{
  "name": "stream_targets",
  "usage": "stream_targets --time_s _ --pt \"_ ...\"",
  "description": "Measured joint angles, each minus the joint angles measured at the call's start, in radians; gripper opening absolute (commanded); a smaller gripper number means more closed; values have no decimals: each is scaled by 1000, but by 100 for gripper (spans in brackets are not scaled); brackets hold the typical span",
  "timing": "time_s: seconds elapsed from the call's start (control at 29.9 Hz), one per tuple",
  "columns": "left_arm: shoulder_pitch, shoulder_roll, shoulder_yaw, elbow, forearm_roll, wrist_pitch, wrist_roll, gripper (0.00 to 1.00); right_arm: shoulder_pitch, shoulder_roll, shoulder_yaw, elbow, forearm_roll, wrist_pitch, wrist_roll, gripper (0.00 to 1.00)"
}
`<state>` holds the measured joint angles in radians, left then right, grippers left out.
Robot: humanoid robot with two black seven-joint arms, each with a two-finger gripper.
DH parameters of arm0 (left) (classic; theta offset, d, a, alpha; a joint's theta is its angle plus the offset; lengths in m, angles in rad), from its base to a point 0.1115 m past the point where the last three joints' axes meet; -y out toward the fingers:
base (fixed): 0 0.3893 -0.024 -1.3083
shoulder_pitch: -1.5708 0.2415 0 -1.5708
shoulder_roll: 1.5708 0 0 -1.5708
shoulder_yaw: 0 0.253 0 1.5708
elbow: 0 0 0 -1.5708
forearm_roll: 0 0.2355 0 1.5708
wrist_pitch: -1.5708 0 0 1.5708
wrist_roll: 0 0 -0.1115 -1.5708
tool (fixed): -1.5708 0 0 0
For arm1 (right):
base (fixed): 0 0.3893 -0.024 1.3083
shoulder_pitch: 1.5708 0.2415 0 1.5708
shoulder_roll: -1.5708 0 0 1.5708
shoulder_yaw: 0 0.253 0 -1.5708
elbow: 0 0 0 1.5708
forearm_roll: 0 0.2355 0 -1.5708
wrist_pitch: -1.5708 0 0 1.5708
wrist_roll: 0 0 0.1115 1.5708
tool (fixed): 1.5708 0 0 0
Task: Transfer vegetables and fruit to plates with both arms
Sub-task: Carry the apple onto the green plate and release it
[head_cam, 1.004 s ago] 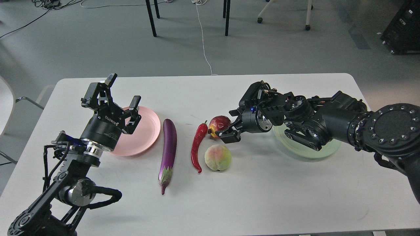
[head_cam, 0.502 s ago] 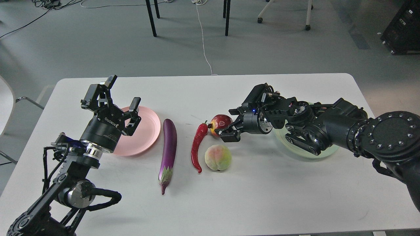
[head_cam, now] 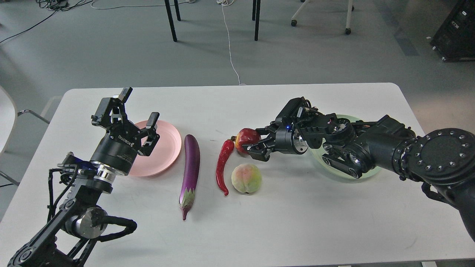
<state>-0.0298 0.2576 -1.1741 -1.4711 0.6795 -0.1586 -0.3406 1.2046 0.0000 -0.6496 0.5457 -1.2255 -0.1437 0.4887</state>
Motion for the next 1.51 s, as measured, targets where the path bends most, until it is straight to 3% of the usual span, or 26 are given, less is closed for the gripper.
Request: stream_targets --time_s 0.33,0.6,0.8,1.14,1.3,1.34,1.4,1.47,1.51 --pt "2 0 -1 -6 0 1 0 99 128 -17 -3 116 -1 4 0 42" --pt "0 -3 0 -6 0 1 0 99 255 -306 -35 304 -55 7 0 42" --pt "0 -7 1 -6 0 0 0 99 254 -484 -82 334 -181 7 0 43" --pt "2 -15 5 -6 1 -1 0 99 144 -579 -110 249 -206 4 0 46" --pt "2 -14 5 -6 2 -1 0 99 81 -566 -104 176 -206 -8 0 55" --pt "2 -13 5 -6 2 -1 0 99 72 -563 -103 161 -206 -10 0 60" --pt "2 -13 5 -6 2 -1 0 99 59 -551 -101 137 -205 -12 0 84" --pt "2 -14 5 -6 2 -1 0 99 50 -533 -95 119 -202 -19 0 94" --pt "2 -14 4 -6 2 -1 0 99 47 -526 -91 114 -201 -24 0 95"
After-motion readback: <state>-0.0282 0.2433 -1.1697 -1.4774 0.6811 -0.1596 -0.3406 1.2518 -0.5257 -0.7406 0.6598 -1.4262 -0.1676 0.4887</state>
